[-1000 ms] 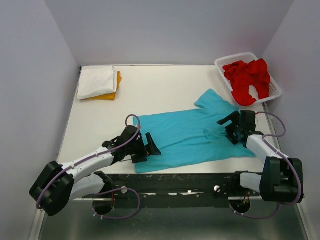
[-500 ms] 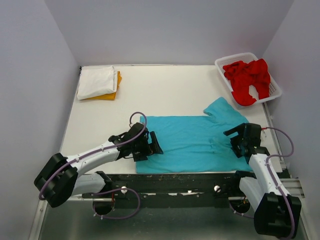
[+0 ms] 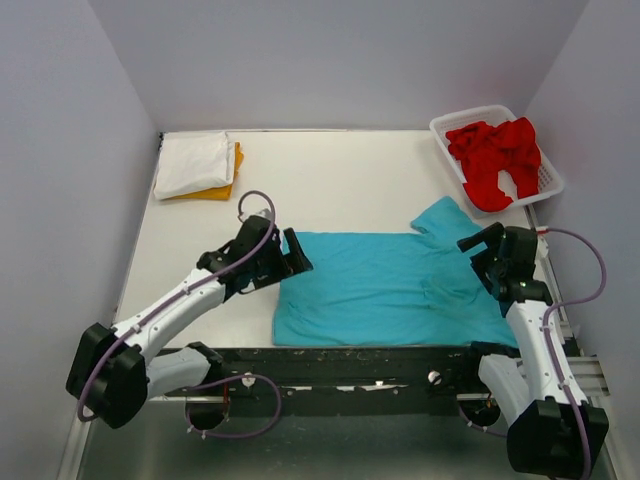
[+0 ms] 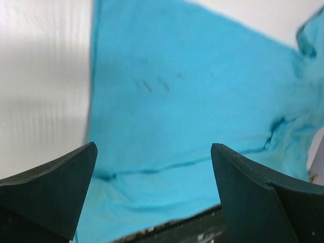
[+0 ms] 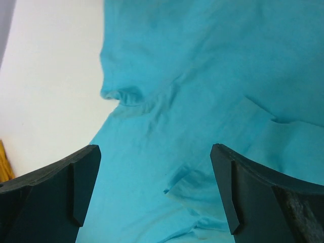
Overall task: Fold and stack the t-shirts
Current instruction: Fold the flattened tshirt in 1/3 of the way, then grab the side of the flattened tshirt furthest away from the robot with both arms
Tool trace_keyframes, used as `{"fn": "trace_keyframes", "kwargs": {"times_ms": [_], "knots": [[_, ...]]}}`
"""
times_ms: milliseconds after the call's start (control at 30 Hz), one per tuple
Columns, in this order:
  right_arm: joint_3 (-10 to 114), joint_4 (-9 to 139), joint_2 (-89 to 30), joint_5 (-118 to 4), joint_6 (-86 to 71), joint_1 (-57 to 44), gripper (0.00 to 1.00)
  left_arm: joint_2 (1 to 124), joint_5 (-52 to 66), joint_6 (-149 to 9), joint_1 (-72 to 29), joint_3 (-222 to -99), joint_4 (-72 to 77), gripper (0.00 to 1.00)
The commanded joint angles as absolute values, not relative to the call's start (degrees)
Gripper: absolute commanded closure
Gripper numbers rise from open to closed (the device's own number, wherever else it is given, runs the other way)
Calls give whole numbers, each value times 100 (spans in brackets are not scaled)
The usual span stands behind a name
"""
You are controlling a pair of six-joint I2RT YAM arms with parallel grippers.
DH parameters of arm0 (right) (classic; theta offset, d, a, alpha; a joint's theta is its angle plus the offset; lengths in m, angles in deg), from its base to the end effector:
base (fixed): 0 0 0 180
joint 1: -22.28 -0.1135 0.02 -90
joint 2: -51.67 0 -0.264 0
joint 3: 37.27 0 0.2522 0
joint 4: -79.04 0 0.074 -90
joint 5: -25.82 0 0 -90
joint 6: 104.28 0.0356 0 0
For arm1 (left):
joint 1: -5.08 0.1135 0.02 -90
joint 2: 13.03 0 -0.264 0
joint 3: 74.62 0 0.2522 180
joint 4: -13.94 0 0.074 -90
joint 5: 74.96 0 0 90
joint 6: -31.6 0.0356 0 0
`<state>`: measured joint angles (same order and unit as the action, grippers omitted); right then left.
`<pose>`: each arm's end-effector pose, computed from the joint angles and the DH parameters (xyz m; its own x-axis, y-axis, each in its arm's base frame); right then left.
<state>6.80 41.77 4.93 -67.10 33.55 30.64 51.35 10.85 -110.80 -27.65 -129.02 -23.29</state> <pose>0.1729 -0.0272 0.2237 -0.2901 0.7908 -0.5390 0.5942 0.5903 0.5463 0.1909 -0.1258 0.2275 -0.8370 -0.4014 -0.3720 -0.1346 0.8099 -0.5709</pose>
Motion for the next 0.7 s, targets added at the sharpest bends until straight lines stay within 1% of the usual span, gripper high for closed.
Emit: {"fn": "trace_keyframes", "kwargs": {"times_ms": [0, 33, 100, 200, 300, 533, 600, 633, 667], "knots": [[732, 4839, 556, -5831, 2727, 3100, 0, 6156, 831, -10570, -1587, -13465, -1365, 2], [708, 4944, 543, -5665, 2672, 3101, 0, 6469, 719, -10485, -1427, -13650, -1139, 1], [693, 5064, 514, -5412, 2568, 3094, 0, 7188, 479, -10345, -1211, -14241, -1222, 2], [773, 4987, 497, -5547, 2464, 3094, 0, 8107, 334, -10152, -1137, -14997, -1412, 2], [761, 4972, 462, -5654, 2482, 3099, 0, 8727, 422, -10187, -1078, -15338, -1530, 1], [783, 4994, 261, -5596, 2486, 3096, 0, 9423, -47, -10307, -1030, -15619, -1625, 2], [750, 5056, 245, -5551, 2508, 3095, 0, 9450, -271, -10345, -1036, -15476, -1467, 5], [732, 5089, 242, -5537, 2516, 3091, 0, 9462, -320, -10377, -1034, -15420, -1398, 7], [721, 5116, 224, -5522, 2527, 3093, 0, 9465, -404, -10383, -1037, -15381, -1314, 12]]}}
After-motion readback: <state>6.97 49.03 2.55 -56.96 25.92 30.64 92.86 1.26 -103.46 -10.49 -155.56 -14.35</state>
